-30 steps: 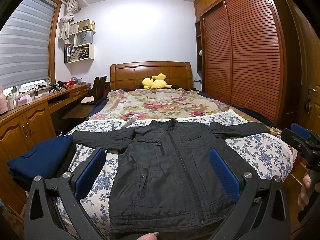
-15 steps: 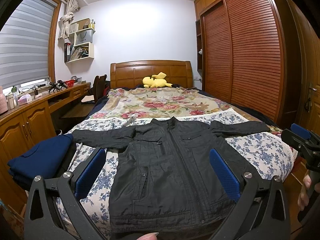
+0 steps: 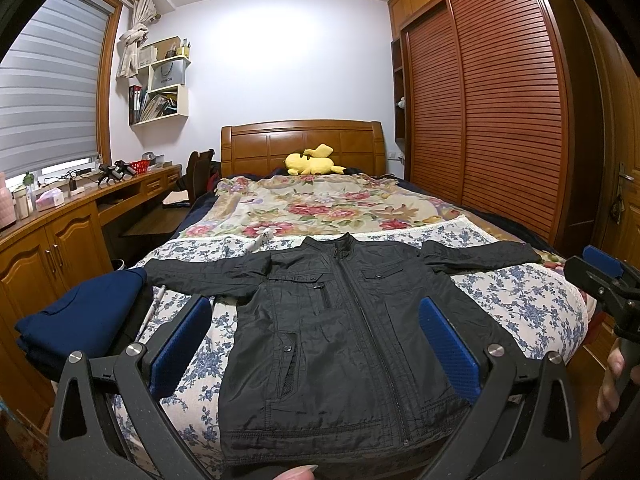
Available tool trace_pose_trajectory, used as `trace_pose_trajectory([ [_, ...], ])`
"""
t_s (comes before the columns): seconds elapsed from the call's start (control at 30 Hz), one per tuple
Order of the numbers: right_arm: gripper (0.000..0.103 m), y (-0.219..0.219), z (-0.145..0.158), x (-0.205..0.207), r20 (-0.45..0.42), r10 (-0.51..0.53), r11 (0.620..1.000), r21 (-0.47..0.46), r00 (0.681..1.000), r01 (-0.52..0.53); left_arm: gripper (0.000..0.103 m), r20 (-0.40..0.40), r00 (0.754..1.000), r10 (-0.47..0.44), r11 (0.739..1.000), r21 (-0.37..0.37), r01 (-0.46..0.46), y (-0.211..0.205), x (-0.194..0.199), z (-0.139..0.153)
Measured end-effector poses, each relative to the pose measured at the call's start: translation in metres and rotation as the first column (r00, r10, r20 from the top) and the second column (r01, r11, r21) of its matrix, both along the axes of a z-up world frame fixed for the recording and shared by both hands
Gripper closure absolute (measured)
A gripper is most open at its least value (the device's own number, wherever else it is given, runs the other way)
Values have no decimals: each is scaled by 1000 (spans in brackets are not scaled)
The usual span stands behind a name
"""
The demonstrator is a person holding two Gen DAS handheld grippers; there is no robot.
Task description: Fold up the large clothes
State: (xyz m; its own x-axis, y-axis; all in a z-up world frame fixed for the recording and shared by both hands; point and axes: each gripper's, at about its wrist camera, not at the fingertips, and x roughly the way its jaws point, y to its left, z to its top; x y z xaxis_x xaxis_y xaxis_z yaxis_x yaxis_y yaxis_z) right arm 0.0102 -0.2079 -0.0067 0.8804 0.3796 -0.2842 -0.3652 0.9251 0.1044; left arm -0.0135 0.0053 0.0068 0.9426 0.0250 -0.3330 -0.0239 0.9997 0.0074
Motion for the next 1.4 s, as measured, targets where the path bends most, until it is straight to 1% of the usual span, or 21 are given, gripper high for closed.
trace_pose_trajectory([
  [0.37,0,1,0,0,-2,-1,1000,-1,1000,1,0,-2,1000,1,1000,0,-1,0,0,-1],
  [0.53,0,3,-4,5,-15,11,1000,-9,1000,-11,0,-15,999,33,999,17,-33,2,7,-13],
  [0.63,0,6,-7,12,-27,22,999,-24,999,-22,0,-38,998,43,999,11,-42,8,16,-22],
  [0.8,0,10,-6,25,-44,31,999,-22,999,-32,0,-72,996,45,999,-2,-45,16,27,-32],
  [1.03,0,19,-10,38,-68,44,998,-34,997,-46,0,-95,994,58,998,-7,-59,26,37,-42],
  [1.2,0,29,-11,50,-68,65,996,-56,996,-68,0,-110,991,70,997,-14,-72,36,49,-50],
  [1.4,0,45,-16,77,-82,128,989,-70,988,-134,0,-139,986,93,995,-7,-95,50,72,-63],
])
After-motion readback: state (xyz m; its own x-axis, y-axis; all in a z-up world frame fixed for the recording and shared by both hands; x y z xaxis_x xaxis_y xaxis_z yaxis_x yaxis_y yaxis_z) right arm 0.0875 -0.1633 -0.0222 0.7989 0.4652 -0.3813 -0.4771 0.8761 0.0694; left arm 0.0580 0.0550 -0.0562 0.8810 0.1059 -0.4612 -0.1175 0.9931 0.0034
